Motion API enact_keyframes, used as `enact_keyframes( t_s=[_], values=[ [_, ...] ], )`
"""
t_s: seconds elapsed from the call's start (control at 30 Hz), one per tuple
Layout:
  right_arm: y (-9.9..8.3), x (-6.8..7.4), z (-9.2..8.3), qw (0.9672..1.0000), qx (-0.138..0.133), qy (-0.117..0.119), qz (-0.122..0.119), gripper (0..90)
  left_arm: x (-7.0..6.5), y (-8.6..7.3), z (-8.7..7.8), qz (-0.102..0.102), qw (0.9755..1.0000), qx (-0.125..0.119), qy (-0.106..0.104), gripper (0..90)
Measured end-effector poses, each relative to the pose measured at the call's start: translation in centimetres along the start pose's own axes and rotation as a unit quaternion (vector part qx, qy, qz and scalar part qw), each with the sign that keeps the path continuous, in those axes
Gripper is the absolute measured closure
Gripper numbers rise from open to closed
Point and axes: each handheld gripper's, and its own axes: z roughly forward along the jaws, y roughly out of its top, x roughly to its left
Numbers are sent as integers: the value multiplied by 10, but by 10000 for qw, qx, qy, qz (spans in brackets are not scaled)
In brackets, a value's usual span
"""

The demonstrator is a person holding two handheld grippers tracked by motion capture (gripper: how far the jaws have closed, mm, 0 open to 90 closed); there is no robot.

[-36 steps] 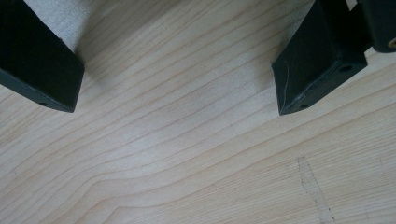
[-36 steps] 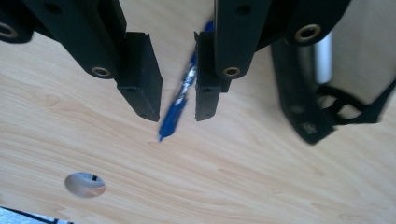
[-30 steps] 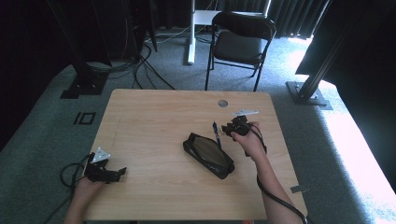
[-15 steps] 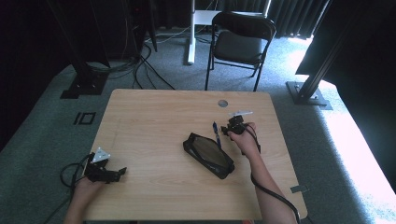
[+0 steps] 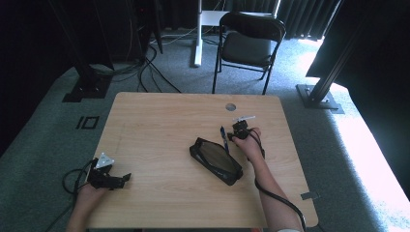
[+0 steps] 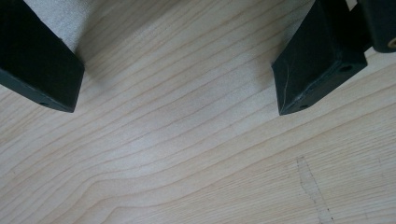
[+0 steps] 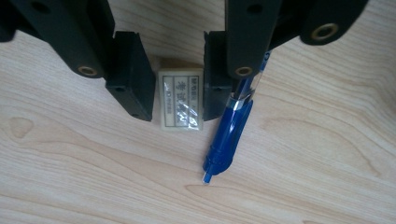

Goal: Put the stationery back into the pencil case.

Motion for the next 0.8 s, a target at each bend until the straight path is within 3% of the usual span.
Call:
enact_keyframes(
  t_s=[0.23,0.6,0.8],
  values=[
    [2,-1,-5,9999,147,-72,-45,682,0,0,0,0,10000,0,1,21],
    [-6,-13,-33,9999,14,118,79,682,0,0,0,0,10000,-3,-1,21],
    [-13,-16,-43,9996,177,210,63,683,0,0,0,-1,10000,-3,-1,21]
  ],
)
